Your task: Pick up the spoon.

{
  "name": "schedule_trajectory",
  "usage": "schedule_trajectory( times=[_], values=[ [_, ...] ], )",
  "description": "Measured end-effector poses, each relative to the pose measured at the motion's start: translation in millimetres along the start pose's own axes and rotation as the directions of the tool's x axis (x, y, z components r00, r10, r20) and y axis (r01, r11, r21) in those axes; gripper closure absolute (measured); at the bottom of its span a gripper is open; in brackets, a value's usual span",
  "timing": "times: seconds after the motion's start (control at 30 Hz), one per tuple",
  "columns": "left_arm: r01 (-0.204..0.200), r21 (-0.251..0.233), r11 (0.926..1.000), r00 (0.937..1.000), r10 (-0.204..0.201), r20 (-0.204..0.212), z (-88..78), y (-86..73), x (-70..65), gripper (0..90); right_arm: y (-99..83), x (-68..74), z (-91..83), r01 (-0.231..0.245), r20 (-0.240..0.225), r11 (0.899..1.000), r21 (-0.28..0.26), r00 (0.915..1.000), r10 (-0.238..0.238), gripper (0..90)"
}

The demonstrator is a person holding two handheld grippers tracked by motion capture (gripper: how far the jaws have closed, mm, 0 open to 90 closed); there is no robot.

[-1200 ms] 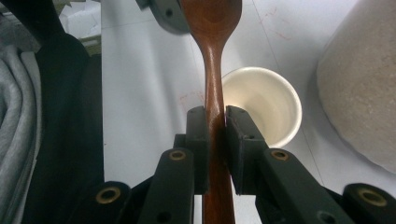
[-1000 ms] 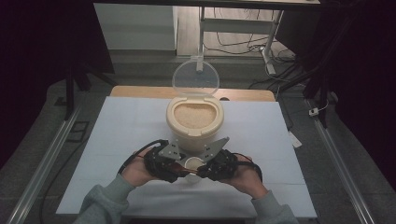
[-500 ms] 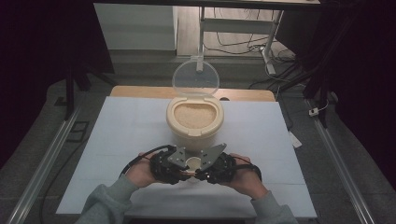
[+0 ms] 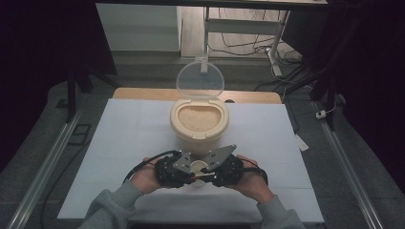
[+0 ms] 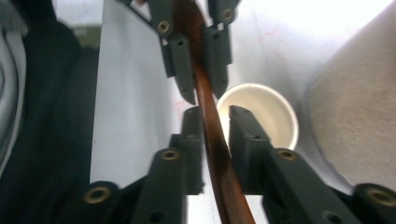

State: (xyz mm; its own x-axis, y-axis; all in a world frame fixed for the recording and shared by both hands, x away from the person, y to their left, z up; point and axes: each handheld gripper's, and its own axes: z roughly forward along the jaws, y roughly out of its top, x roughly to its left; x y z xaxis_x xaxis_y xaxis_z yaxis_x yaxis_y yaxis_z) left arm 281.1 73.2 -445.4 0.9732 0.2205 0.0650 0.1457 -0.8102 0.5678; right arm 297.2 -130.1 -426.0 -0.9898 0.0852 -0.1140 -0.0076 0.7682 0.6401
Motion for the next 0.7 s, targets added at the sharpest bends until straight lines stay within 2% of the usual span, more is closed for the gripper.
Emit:
schedule_trajectory(
  times=[0.03, 0.07, 0.17, 0.2, 0.3, 0.33, 0.37, 0.4, 0.43, 0.47, 0.5, 0.53, 0.57, 0.67, 0.7],
  values=[
    [0.004, -0.006, 1.0, 1.0, -0.004, -0.007, -0.4, -0.4, 0.2, 76.9, 0.0, 0.0, 0.0, 0.0, 0.0, 1.0, 0.0, 1.0, 0.0, 69.9],
    [0.007, -0.012, 0.9999, 0.9999, -0.007, -0.014, -0.7, -0.7, 0.3, 77.2, -1.4, -2.6, -4.0, -0.031, 0.017, 0.999, -0.033, 0.9994, 0.031, 65.3],
    [0.018, -0.032, 0.9993, 0.9993, -0.019, -0.034, -1.5, -1.5, 0.7, 77.5, -2.6, -4.6, -7.8, -0.058, 0.04, 0.995, -0.077, 0.9973, 0.061, 60.9],
    [0.02, -0.038, 0.9991, 0.999, -0.021, -0.04, -1.9, -1.7, 0.8, 77.7, -3.8, -6.3, -12.5, -0.087, 0.067, 0.989, -0.116, 0.9932, 0.095, 58.9],
    [0.028, -0.055, 0.9981, 0.9976, -0.031, -0.062, -3.2, -2.5, 1.1, 78.1, -6.7, -9.6, -20.7, -0.139, 0.108, 0.972, -0.189, 0.981, 0.161, 56.3],
    [0.03, -0.062, 0.9976, 0.997, -0.035, -0.07, -3.7, -2.9, 1.4, 78.1, -6.7, -9.6, -20.7, -0.139, 0.108, 0.972, -0.189, 0.981, 0.161, 56.3],
    [0.036, -0.072, 0.9968, 0.9956, -0.042, -0.084, -4.4, -3.7, 2.0, 78.3, -9.4, -11.0, -27.3, -0.192, 0.136, 0.952, -0.24, 0.9639, 0.228, 54.6],
    [0.036, -0.072, 0.9968, 0.9956, -0.042, -0.084, -4.4, -3.7, 2.0, 78.5, -9.4, -11.0, -27.3, -0.192, 0.136, 0.952, -0.24, 0.9639, 0.228, 54.6],
    [0.038, -0.077, 0.9963, 0.9945, -0.046, -0.094, -4.9, -4.0, 2.1, 78.5, -10.9, -11.0, -30.8, -0.215, 0.152, 0.94, -0.263, 0.9533, 0.261, 53.6],
    [0.043, -0.084, 0.9955, 0.9937, -0.051, -0.099, -5.3, -4.4, 2.3, 78.7, -14.9, -9.6, -36.6, -0.261, 0.177, 0.915, -0.307, 0.9292, 0.324, 51.1],
    [0.048, -0.091, 0.9947, 0.9932, -0.057, -0.102, -5.7, -4.8, 2.4, 78.7, -14.9, -9.6, -36.6, -0.261, 0.177, 0.915, -0.307, 0.9292, 0.324, 51.1],
    [0.051, -0.097, 0.994, 0.9924, -0.061, -0.106, -6.2, -5.1, 2.6, 79.3, -20.0, -6.5, -40.6, -0.301, 0.187, 0.891, -0.339, 0.9071, 0.377, 48.3],
    [0.055, -0.101, 0.9934, 0.9916, -0.066, -0.111, -6.7, -5.4, 2.6, 79.3, -20.0, -6.5, -40.6, -0.301, 0.187, 0.891, -0.339, 0.9071, 0.377, 48.3],
    [0.062, -0.117, 0.9912, 0.9896, -0.076, -0.122, -8.7, -6.1, 2.8, 80.2, -28.3, -0.3, -44.3, -0.351, 0.223, 0.866, -0.356, 0.8678, 0.444, 42.3],
    [0.062, -0.121, 0.9907, 0.9886, -0.078, -0.129, -9.0, -6.3, 2.5, 80.3, -31.5, 1.3, -44.5, -0.37, 0.216, 0.85, -0.375, 0.8568, 0.468, 41.1]
  ],
)
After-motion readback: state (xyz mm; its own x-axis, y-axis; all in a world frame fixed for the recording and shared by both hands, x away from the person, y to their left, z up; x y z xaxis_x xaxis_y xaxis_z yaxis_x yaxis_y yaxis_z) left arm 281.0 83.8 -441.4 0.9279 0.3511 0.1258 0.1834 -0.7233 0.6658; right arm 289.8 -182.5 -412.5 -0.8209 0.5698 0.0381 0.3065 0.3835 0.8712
